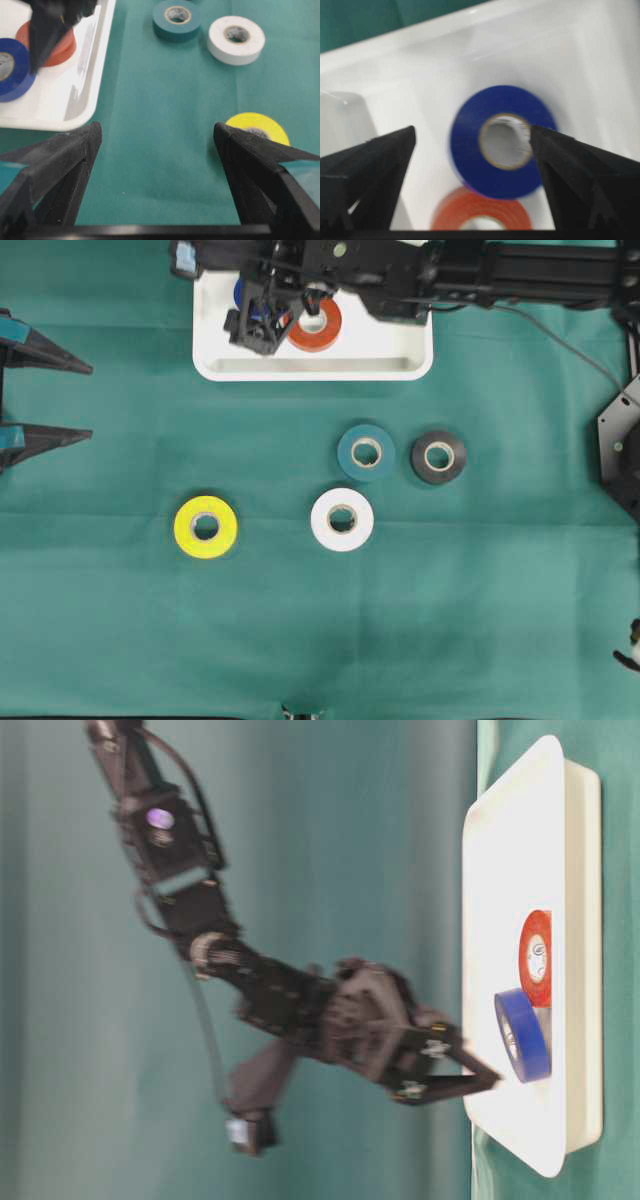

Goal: Pick up the tape from a random location and place it into the white case.
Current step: 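Lower the blue tape into the tray and open the right gripper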

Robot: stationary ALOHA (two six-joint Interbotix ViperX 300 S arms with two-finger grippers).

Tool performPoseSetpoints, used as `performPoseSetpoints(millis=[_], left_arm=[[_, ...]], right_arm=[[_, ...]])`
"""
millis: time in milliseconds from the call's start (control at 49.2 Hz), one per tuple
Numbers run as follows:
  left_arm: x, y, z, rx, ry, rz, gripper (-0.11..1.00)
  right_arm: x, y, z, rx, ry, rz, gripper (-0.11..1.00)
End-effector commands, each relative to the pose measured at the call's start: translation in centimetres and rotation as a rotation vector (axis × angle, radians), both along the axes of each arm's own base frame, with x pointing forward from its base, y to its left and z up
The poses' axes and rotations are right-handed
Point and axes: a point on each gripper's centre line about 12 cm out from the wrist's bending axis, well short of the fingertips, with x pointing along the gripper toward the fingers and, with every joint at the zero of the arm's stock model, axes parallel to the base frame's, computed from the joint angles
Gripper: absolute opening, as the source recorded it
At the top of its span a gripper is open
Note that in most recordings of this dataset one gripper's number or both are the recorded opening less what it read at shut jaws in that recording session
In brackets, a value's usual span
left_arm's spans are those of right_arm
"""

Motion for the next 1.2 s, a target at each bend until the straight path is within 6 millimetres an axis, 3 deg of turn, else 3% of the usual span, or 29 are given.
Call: performPoseSetpoints(millis=[0, 325, 468, 1179], left_arm=[[0.2, 0.0, 0.3, -0.003, -0.006, 0.002, 0.98], [0.2, 0.3, 0.3, -0.003, -0.008, 0.019, 0.98], [0.2, 0.3, 0.2, -0.003, -0.006, 0.019, 0.98], [0.1, 0.3, -0.1, -0.003, 0.007, 0.019, 0.98]], right_arm=[[-0.4, -0.1, 6.0, -0.045, -0.095, 0.000, 0.90], [-2.5, 0.8, 13.5, -0.102, -0.145, -0.003, 0.90], [-3.3, 0.8, 15.2, -0.128, -0.127, -0.009, 0.90], [-4.2, 1.9, 17.1, -0.138, -0.133, 0.002, 0.89]])
